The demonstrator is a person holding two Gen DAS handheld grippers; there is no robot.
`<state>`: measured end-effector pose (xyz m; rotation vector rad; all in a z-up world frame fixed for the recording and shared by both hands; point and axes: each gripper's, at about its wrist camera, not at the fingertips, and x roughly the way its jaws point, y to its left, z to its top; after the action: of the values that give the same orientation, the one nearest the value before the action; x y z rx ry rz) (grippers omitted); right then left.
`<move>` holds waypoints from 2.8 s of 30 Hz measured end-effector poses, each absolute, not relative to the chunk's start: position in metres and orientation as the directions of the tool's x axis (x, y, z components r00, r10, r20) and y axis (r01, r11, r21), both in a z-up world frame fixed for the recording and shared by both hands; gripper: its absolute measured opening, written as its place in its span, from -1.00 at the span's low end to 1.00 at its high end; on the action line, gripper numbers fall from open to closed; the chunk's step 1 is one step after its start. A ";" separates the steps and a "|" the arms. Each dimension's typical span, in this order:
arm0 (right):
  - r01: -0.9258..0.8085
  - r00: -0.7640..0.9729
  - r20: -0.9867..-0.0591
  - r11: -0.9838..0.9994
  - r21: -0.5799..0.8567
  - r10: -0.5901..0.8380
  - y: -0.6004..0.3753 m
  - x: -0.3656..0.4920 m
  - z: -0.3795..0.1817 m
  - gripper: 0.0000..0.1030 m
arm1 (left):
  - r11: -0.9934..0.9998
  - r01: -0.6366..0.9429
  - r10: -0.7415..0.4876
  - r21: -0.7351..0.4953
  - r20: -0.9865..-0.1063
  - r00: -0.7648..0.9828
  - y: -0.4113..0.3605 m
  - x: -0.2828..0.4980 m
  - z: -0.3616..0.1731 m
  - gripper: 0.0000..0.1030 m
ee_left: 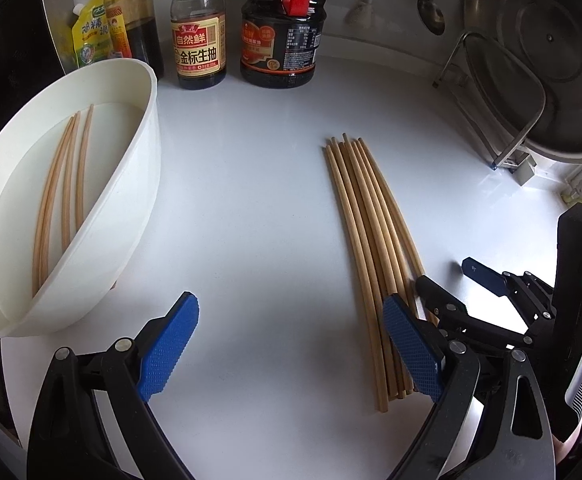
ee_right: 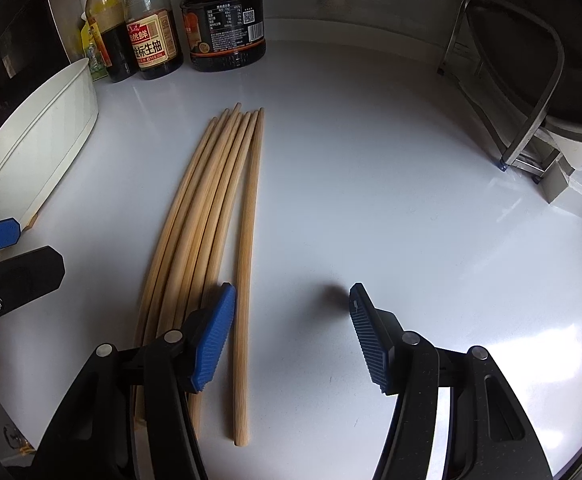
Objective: Organize utensils
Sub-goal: 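Close the left gripper on one chopstick while the right gripper grasps another, then carry the chopstick in the left gripper over the basin while the right gripper carries its own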
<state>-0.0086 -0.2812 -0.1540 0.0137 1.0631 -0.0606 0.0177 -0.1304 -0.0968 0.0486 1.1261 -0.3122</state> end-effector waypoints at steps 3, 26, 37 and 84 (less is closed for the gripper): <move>0.053 0.488 -0.872 0.998 -0.024 -0.046 -0.286 -0.007 -0.154 0.10 | 0.956 0.267 -0.222 -0.123 -0.898 0.381 -0.135 0.020 -0.101 0.78; 0.064 0.511 -0.860 0.998 0.021 -0.014 -0.321 -0.014 -0.151 0.10 | 0.962 0.268 -0.139 -0.044 -0.928 0.347 -0.161 0.025 -0.145 0.80; 0.080 0.522 -0.851 0.997 -0.014 -0.054 -0.323 -0.012 -0.152 0.10 | 0.976 0.219 -0.076 0.008 -0.926 0.370 -0.154 0.032 -0.148 0.86; -0.022 0.646 -0.758 0.994 0.103 0.092 -0.250 0.004 -0.038 -0.87 | 0.952 0.286 -0.247 -0.113 -0.834 0.494 -0.092 0.043 -0.022 -0.86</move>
<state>0.0039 -0.2497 -0.0378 0.0873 0.8662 0.0649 0.0429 -0.0917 -0.0220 0.0423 1.0037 -0.3235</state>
